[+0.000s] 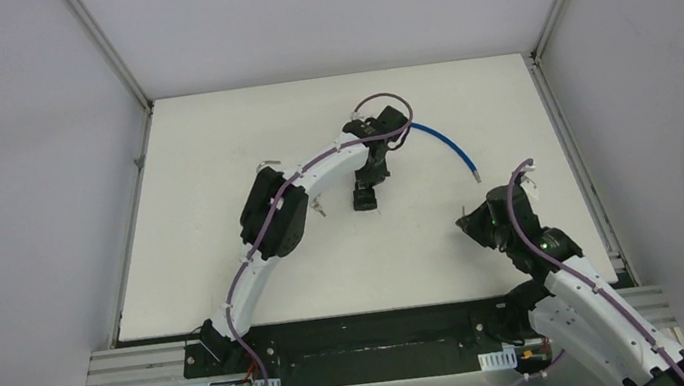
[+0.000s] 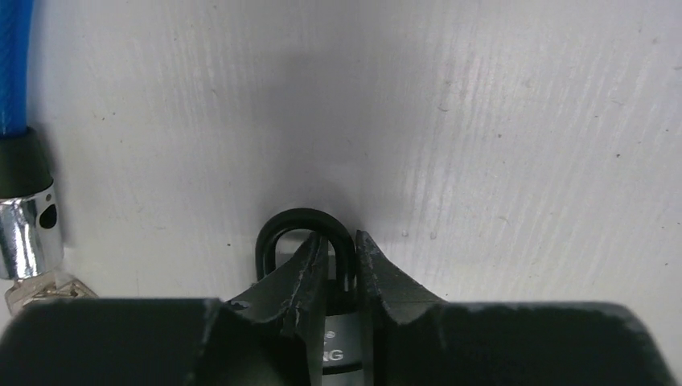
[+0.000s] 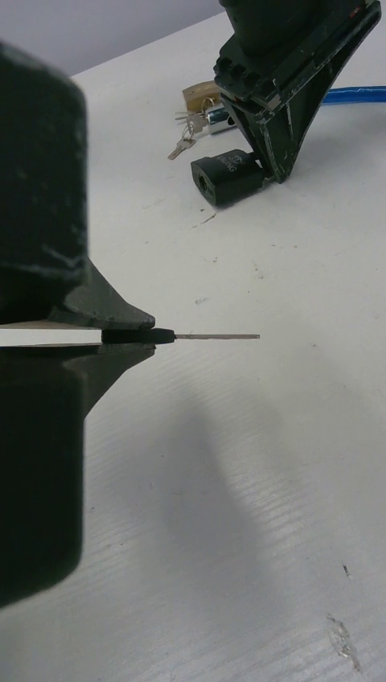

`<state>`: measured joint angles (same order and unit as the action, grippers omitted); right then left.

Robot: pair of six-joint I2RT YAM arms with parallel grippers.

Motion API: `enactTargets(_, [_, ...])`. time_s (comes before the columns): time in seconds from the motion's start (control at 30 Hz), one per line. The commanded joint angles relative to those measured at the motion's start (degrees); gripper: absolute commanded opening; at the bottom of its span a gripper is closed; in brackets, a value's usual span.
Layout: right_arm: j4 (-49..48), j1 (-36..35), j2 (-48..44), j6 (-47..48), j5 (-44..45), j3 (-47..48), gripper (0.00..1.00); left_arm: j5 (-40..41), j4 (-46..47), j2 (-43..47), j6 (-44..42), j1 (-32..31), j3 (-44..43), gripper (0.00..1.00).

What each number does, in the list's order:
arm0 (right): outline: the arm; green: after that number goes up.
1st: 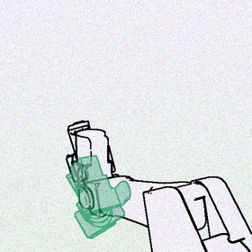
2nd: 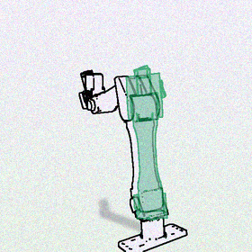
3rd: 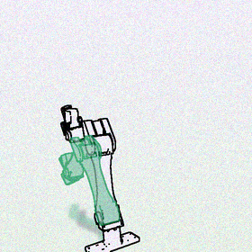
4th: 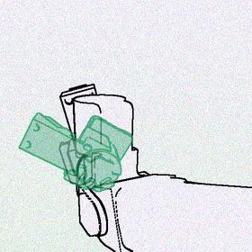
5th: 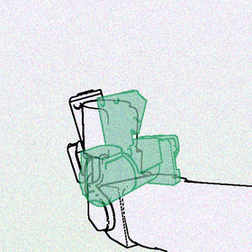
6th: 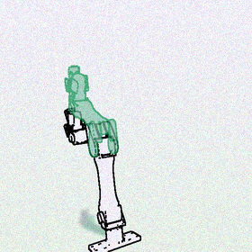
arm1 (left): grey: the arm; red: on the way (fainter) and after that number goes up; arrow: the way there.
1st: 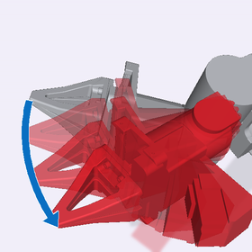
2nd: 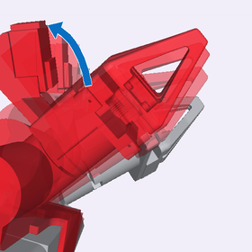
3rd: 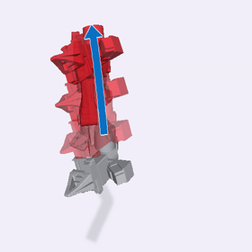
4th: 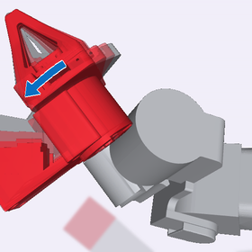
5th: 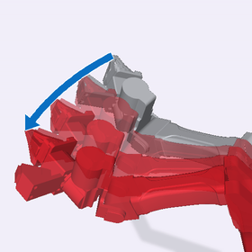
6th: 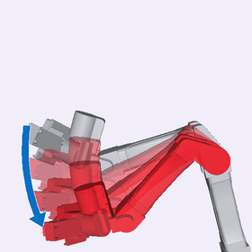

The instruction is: Unlock with the key

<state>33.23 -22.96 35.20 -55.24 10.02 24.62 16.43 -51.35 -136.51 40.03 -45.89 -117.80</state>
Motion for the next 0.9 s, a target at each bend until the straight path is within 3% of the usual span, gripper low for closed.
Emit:
enactTargets(0.0, [-0.58,0.28,-0.76,0.10,-0.18,0.48,0.00,0.40,-0.14,-0.65,-0.50,1.00,-1.78,0.12])
enactTargets(0.07, [-0.63,0.28,-0.51,0.39,-0.13,0.81,0.00,-0.69,0.09,0.28,-1.30,1.02,-1.65,0.01])
enactTargets(0.1, [-0.67,0.28,-0.30,0.52,-0.05,0.99,0.00,-1.36,0.19,0.96,-1.72,1.03,-1.60,0.00])
enactTargets(0.4, [-1.58,0.24,1.61,1.91,0.53,2.01,0.00,-7.59,6.60,11.77,-7.05,0.05,5.87,0.00])
enactTargets(0.87, [-3.00,0.37,3.25,1.98,0.59,2.23,0.00,-14.73,30.52,27.06,-13.23,-2.15,27.44,0.00])
